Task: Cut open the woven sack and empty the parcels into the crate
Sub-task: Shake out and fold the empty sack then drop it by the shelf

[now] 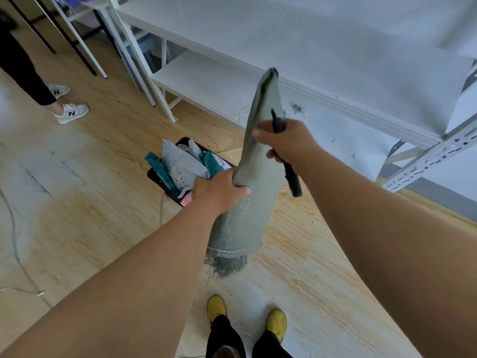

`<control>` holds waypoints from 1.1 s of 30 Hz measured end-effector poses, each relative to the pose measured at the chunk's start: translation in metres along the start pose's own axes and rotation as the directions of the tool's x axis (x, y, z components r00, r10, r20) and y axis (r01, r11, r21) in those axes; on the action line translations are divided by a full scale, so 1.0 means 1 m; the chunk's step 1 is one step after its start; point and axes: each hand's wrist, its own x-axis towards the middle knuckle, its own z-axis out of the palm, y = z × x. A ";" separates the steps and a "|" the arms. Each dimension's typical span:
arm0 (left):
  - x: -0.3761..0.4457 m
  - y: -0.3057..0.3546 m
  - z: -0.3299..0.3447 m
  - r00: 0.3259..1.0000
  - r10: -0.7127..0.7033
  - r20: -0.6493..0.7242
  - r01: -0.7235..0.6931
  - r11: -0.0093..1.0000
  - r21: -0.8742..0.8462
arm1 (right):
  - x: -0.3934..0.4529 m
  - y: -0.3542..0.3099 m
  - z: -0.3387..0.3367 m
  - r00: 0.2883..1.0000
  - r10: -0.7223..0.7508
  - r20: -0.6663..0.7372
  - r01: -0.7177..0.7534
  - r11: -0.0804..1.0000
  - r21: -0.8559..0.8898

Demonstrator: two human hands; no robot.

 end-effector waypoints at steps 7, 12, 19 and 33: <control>0.003 0.030 0.006 0.956 0.073 0.285 -0.196 0.880 0.433 | -0.006 0.042 0.012 0.919 0.393 0.012 -0.376 0.888 -0.266; -0.002 0.018 0.024 0.878 -0.045 0.477 -0.247 0.811 0.531 | -0.004 0.059 0.006 0.914 0.397 -0.088 -0.363 0.701 -0.613; 0.000 0.003 0.014 0.974 0.143 0.178 -0.227 0.516 0.826 | -0.007 0.080 -0.005 0.995 0.066 0.078 0.004 0.740 -0.673; 0.018 0.067 0.019 0.837 0.545 0.038 -0.271 0.354 0.895 | -0.024 0.063 -0.092 0.981 -0.065 0.180 0.157 0.814 -0.559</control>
